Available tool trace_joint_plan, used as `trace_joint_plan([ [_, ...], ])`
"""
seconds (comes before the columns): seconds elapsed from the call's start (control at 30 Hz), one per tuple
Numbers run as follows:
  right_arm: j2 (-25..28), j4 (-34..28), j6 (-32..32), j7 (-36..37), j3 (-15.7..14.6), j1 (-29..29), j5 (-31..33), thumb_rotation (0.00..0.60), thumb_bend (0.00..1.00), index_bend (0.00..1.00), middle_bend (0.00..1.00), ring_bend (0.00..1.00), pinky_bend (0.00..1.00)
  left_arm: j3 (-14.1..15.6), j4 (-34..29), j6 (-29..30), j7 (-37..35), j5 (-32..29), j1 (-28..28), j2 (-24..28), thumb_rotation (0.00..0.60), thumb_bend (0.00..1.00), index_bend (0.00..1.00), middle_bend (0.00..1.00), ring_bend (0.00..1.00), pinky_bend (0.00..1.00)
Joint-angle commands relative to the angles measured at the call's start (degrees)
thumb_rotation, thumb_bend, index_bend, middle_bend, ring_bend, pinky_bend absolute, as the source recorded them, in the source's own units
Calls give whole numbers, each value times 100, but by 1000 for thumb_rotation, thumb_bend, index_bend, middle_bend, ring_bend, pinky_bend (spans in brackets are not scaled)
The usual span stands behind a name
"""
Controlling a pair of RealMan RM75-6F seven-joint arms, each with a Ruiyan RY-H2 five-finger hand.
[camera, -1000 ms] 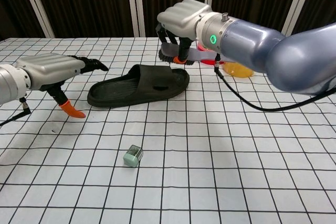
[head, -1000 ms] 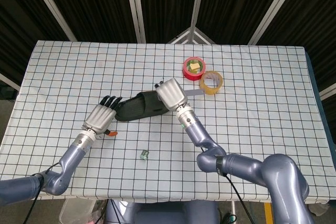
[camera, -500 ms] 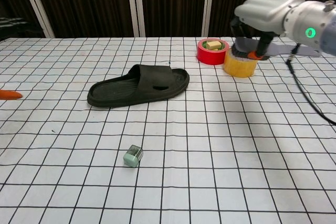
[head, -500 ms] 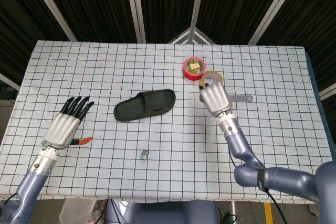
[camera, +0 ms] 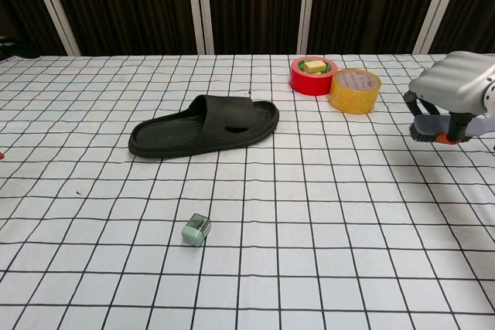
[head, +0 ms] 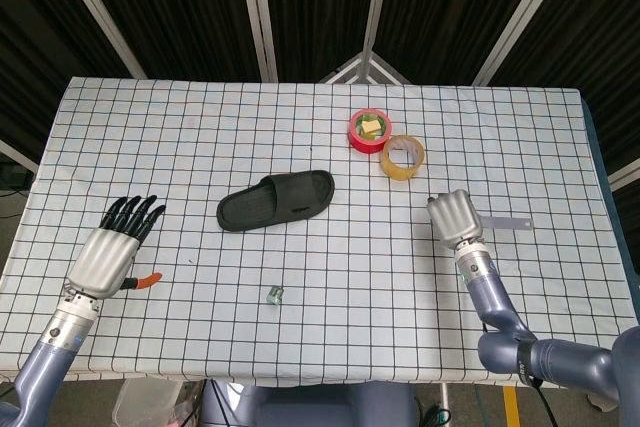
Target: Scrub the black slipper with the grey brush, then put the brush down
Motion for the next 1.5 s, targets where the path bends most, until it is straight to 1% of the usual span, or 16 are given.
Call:
trace_joint_plan([
  [0.03, -131, 158, -107, 111, -40, -45, -97, 600, 578, 857, 724, 635, 669, -90, 66, -154, 52, -119, -24, -76, 481, 103, 0, 0, 0, 40],
  [0.23, -243, 231, -248, 263, 17, -71, -137, 600, 578, 857, 724, 635, 669, -200, 154, -343, 67, -190, -35, -156, 482, 103, 0, 0, 0, 41],
  [0.47, -376, 186, -256, 190, 109, -17, -169, 600, 578, 857, 724, 635, 669, -276, 174, -460, 97, -175, -29, -204, 482, 103, 0, 0, 0, 40],
  [0.57, -374, 161, -249, 120, 142, -2, -136, 600, 578, 830, 724, 635, 669, -298, 161, -462, 108, -152, -2, -198, 482, 103, 0, 0, 0, 40],
  [0.63, -354, 134, -270, 64, 153, 3, -70, 600, 578, 791, 714, 635, 669, -317, 163, -473, 101, -149, 16, -194, 484, 100, 0, 0, 0, 41],
  [0.73, -334, 109, -301, 6, 152, 0, 16, 600, 578, 703, 668, 635, 669, -335, 179, -507, 84, -146, 30, -201, 483, 87, 0, 0, 0, 41],
  [0.87, -292, 71, -395, -78, 124, 4, 140, 600, 578, 632, 620, 633, 669, -377, 201, -571, 76, -152, 36, -212, 483, 86, 0, 0, 0, 40],
  [1.0, -259, 33, -443, -111, 123, 22, 184, 600, 578, 476, 541, 607, 669, -416, 203, -594, 76, -156, 48, -218, 484, 86, 0, 0, 0, 40],
  [1.1, -232, -5, -493, -138, 122, 47, 211, 600, 578, 365, 500, 592, 669, -441, 199, -626, 77, -155, 54, -219, 484, 86, 0, 0, 0, 41],
  [1.23, -214, -33, -555, -146, 115, 70, 250, 600, 578, 297, 488, 583, 669, -477, 202, -630, 104, -157, 73, -223, 483, 86, 0, 0, 0, 40],
  [1.4, -212, -10, -630, -125, 92, 78, 298, 600, 578, 177, 422, 536, 666, -528, 190, -617, 184, -186, 101, -240, 485, 86, 0, 0, 0, 40],
  [1.5, -207, 2, -633, -97, 87, 80, 274, 600, 578, 103, 368, 484, 629, -548, 184, -644, 195, -192, 105, -236, 483, 86, 0, 0, 0, 40],
])
